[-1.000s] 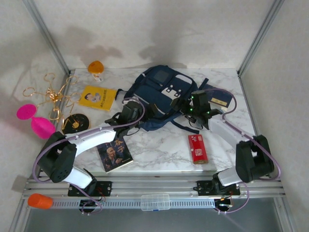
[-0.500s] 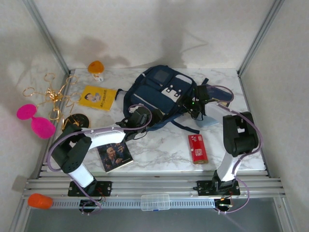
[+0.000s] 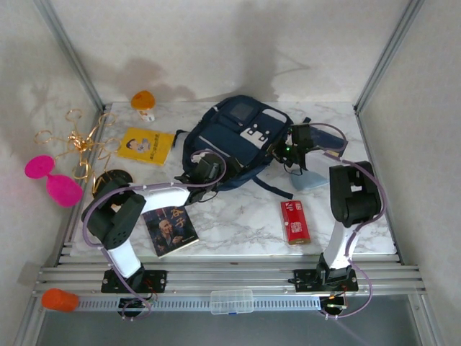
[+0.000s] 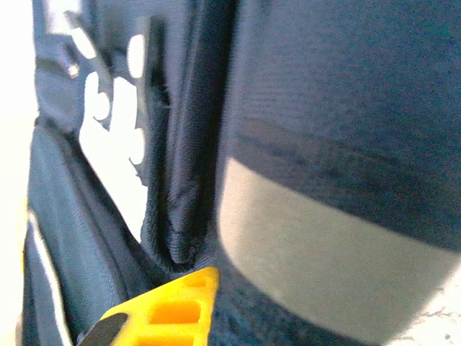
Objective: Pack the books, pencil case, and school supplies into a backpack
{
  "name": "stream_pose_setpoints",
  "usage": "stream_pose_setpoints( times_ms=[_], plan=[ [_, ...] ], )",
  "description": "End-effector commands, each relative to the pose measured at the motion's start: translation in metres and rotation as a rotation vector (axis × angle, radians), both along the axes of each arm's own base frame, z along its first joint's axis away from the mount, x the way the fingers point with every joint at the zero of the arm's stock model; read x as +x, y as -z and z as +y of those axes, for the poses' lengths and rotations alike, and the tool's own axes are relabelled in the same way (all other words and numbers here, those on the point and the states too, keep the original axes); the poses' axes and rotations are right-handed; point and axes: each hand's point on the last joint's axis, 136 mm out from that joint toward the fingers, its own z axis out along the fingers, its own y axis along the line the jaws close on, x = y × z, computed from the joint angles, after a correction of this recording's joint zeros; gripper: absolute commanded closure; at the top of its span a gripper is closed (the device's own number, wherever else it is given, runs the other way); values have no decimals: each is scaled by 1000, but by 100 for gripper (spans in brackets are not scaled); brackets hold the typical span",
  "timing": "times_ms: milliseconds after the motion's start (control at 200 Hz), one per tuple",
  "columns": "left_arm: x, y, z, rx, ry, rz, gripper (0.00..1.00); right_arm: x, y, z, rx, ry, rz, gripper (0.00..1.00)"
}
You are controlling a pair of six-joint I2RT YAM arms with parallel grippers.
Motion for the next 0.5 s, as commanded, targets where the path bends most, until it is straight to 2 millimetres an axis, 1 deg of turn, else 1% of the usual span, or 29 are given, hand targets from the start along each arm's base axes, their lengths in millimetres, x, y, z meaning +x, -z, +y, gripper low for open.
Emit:
stream_pose_setpoints(
  times_ms=[0,45,100,165,260,300,345,390,441,496],
  plan=[
    [25,-12,9,44,-12,-64,1,-5,-69,12,80,-81,-194,100],
    [30,-13,11,59,-15,-70,1,-13,-77,12,103,-81,-208,100],
    [37,-19,6,52,14,-93,1,-22,-84,10,114,-63,-205,100],
    [47,-26,1,56,40,-112,1,-34,-90,13,131,-45,-198,100],
    [65,-35,-2,63,66,-137,1,-54,-91,20,185,2,-182,100],
    [72,-37,-3,59,84,-136,1,-59,-91,23,192,19,-189,100],
    [79,-40,-4,57,101,-134,1,-60,-89,20,181,59,-189,100],
    [83,-44,0,63,103,-135,1,-60,-86,17,183,90,-178,100],
    [83,-50,5,77,99,-138,1,-60,-86,17,202,105,-175,100],
    [79,-58,9,89,101,-149,1,-59,-85,15,212,126,-176,100]
  ],
)
